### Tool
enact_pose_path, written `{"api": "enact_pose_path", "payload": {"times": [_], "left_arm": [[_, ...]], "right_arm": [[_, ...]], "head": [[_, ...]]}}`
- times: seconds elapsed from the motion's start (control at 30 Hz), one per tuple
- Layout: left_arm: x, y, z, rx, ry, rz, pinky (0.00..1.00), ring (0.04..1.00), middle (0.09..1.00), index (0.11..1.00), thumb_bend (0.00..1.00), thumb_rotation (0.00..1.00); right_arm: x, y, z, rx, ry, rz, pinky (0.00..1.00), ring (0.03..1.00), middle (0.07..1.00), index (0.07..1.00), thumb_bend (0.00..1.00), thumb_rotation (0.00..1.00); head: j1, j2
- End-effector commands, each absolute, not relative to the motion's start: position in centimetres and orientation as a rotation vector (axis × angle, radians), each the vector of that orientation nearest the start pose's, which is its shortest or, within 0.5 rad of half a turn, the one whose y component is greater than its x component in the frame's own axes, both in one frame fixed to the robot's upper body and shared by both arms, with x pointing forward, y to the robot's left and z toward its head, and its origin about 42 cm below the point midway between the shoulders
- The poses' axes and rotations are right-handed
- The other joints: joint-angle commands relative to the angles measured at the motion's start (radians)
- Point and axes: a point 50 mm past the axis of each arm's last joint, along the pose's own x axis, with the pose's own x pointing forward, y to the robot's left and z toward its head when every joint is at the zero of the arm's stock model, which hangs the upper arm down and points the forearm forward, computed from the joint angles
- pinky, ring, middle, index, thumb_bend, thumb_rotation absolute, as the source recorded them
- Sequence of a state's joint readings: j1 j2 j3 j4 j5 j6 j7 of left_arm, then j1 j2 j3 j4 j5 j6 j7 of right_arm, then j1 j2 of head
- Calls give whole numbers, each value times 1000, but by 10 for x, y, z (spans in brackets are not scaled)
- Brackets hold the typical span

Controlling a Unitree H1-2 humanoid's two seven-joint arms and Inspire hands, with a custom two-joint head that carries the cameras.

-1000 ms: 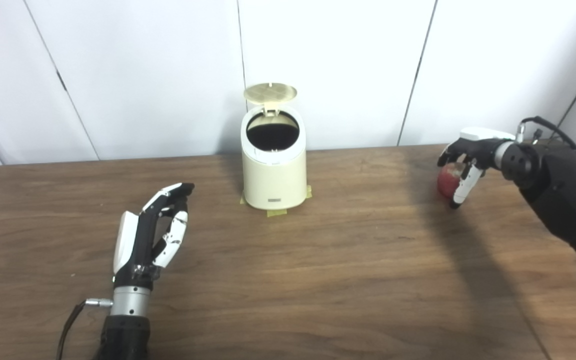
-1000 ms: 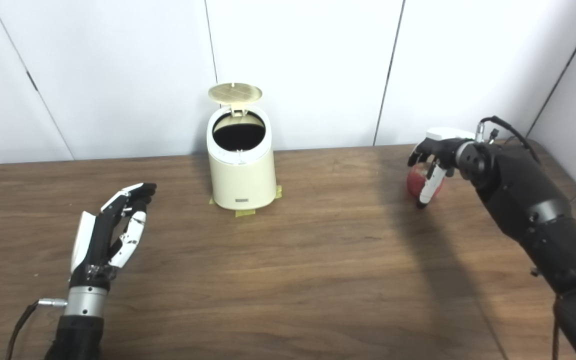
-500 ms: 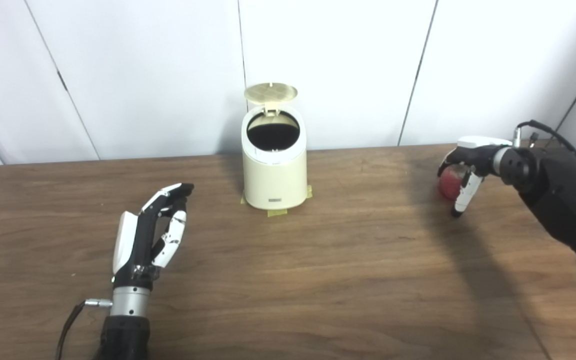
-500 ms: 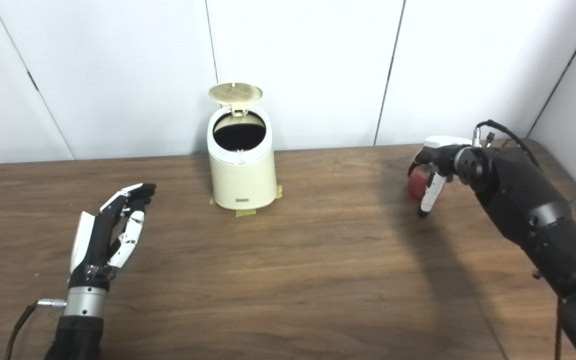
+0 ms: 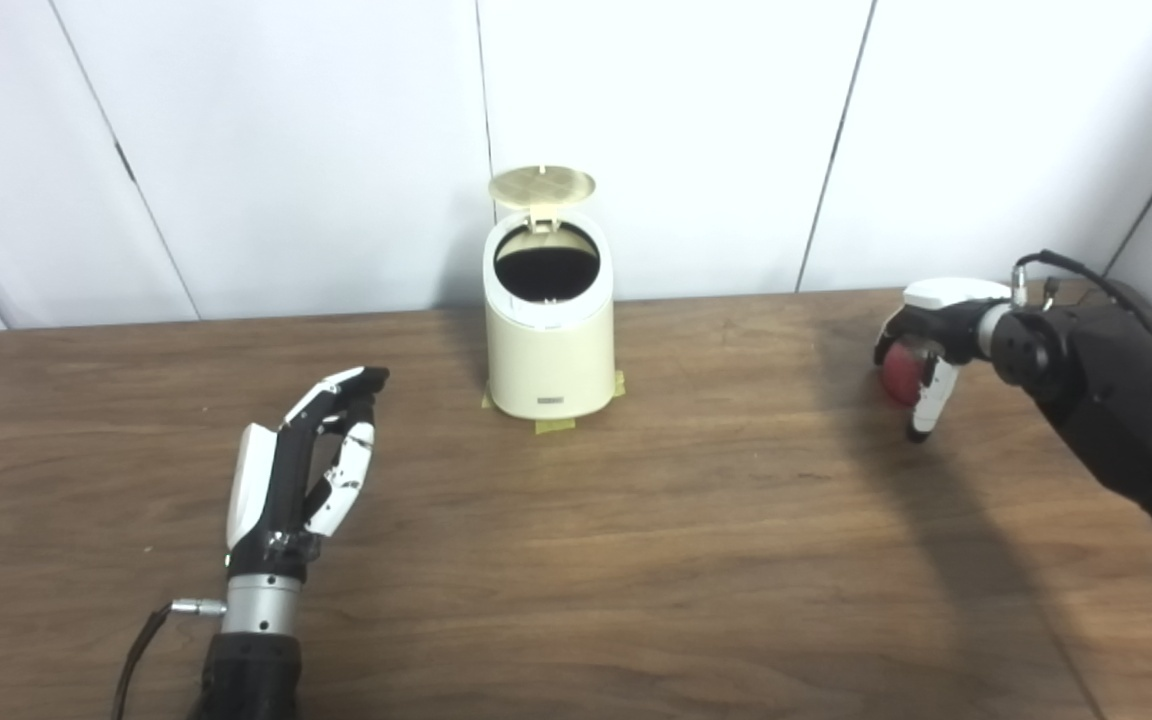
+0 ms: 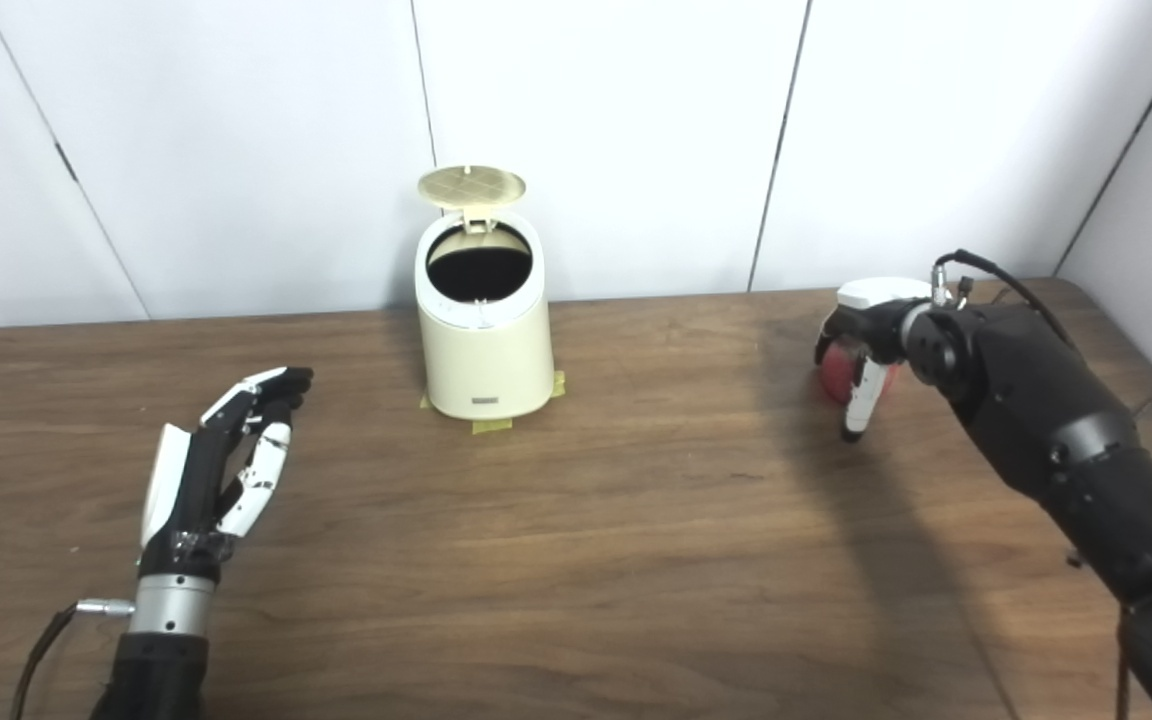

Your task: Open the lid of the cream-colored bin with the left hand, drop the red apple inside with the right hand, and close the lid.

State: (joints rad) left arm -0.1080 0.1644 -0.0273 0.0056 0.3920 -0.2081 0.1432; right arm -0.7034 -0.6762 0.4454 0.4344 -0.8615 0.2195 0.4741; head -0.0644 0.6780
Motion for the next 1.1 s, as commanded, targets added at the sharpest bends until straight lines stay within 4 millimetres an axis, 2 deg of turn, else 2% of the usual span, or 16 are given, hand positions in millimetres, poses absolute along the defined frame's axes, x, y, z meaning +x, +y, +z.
{"api": "enact_pose_path", "payload": {"times": [0.0, 0.03, 0.1, 0.27, 0.5, 0.67, 0.83, 1.0, 1.07], "left_arm": [[318, 246, 158, 524, -404, 67, 653, 742, 762, 757, 189, 777], [318, 247, 158, 526, -404, 67, 654, 743, 764, 759, 192, 786], [319, 247, 158, 529, -405, 67, 654, 743, 764, 759, 193, 797], [320, 247, 157, 525, -411, 65, 650, 740, 761, 755, 194, 793], [320, 246, 155, 532, -407, 60, 651, 742, 760, 755, 190, 782], [319, 245, 156, 537, -403, 58, 650, 744, 762, 755, 191, 775], [320, 244, 155, 532, -395, 57, 656, 748, 763, 756, 190, 758], [322, 242, 153, 541, -395, 56, 659, 754, 768, 755, 194, 773], [322, 241, 152, 544, -394, 59, 653, 749, 766, 755, 193, 778]], "right_arm": [[482, -366, 263, -1697, 207, 89, 438, 499, 550, 512, 556, 19], [483, -366, 261, -1702, 182, 71, 412, 448, 516, 513, 537, 10], [484, -367, 259, -1698, 155, 55, 406, 414, 498, 507, 523, 2], [482, -362, 263, -1697, 105, 43, 382, 398, 493, 502, 518, 0], [487, -365, 261, -1716, 107, 57, 389, 400, 498, 522, 515, 0], [482, -354, 272, -1684, 81, 85, 409, 420, 502, 490, 520, 0], [463, -318, 297, -1679, -34, 115, 398, 431, 527, 473, 518, 0], [445, -282, 329, -1661, -249, 179, 308, 396, 462, 506, 519, 0], [440, -270, 340, -1667, -304, 195, 299, 411, 471, 497, 521, 0]], "head": [[-1, 0], [-1, -1], [-1, -1], [-2, -2], [-5, -5], [-5, -2], [-3, -7], [-3, -11], [-4, -13]]}}
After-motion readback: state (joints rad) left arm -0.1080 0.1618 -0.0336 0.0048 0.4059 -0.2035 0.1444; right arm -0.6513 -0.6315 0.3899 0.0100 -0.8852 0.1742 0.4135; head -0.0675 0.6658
